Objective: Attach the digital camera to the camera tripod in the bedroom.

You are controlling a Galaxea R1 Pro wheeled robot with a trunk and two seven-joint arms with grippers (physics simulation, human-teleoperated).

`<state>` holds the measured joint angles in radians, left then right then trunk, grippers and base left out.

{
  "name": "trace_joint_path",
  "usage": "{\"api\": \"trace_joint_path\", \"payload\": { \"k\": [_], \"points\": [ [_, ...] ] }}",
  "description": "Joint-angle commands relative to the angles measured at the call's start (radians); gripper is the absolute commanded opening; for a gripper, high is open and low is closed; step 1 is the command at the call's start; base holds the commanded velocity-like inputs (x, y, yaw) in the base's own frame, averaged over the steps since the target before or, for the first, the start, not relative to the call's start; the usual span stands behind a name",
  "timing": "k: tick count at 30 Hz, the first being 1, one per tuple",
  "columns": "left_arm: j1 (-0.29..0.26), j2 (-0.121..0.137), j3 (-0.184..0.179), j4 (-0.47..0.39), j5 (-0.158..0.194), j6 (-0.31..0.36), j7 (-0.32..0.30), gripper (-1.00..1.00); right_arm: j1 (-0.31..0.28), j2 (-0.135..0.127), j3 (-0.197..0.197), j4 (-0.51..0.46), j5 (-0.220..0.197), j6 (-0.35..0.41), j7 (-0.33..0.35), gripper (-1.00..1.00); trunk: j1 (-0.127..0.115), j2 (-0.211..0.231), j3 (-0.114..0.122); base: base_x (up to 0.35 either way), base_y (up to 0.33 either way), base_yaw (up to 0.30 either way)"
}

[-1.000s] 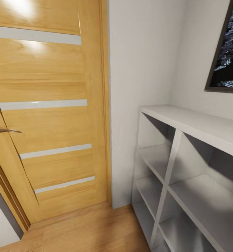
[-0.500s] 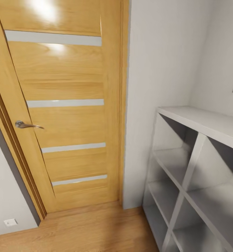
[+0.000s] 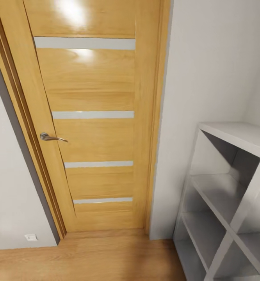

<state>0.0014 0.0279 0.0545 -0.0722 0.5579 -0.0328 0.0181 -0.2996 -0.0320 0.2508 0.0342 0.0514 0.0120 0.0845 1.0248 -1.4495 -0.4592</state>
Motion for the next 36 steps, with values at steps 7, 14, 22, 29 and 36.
{"api": "trace_joint_path", "payload": {
  "k": [7, 14, 22, 29, 36],
  "points": [
    [0.0, 0.0, 0.005, -0.001, -0.003, -0.001, 0.002, 1.0, -0.001, 0.0, 0.001, 0.001, 0.005, 0.001, 0.003, 1.0, 0.0, 0.0, -0.001, 0.036, -0.015, 0.257],
    [0.0, 0.0, 0.005, -0.001, -0.003, -0.001, 0.002, 1.0, -0.001, 0.0, 0.001, 0.001, 0.005, 0.0, 0.003, 1.0, 0.0, 0.0, -0.001, 0.004, -0.002, 0.253],
    [0.0, 0.0, 0.005, -0.001, -0.003, -0.001, 0.002, 1.0, -0.001, 0.0, 0.001, 0.001, 0.005, 0.0, 0.003, 1.0, 0.0, 0.0, -0.001, 0.0, 0.0, 0.251],
    [0.0, -0.001, 0.005, -0.001, -0.003, -0.001, 0.002, 1.0, -0.001, 0.0, 0.001, 0.001, 0.005, -0.001, 0.003, 1.0, 0.0, 0.0, -0.001, 0.0, 0.0, 0.191],
    [0.0, -0.001, 0.005, -0.002, -0.005, -0.001, 0.002, 1.0, -0.001, 0.0, 0.001, 0.001, 0.004, 0.011, 0.003, 1.0, 0.0, 0.0, -0.001, 0.0, 0.0, 0.029]
  ]
}}
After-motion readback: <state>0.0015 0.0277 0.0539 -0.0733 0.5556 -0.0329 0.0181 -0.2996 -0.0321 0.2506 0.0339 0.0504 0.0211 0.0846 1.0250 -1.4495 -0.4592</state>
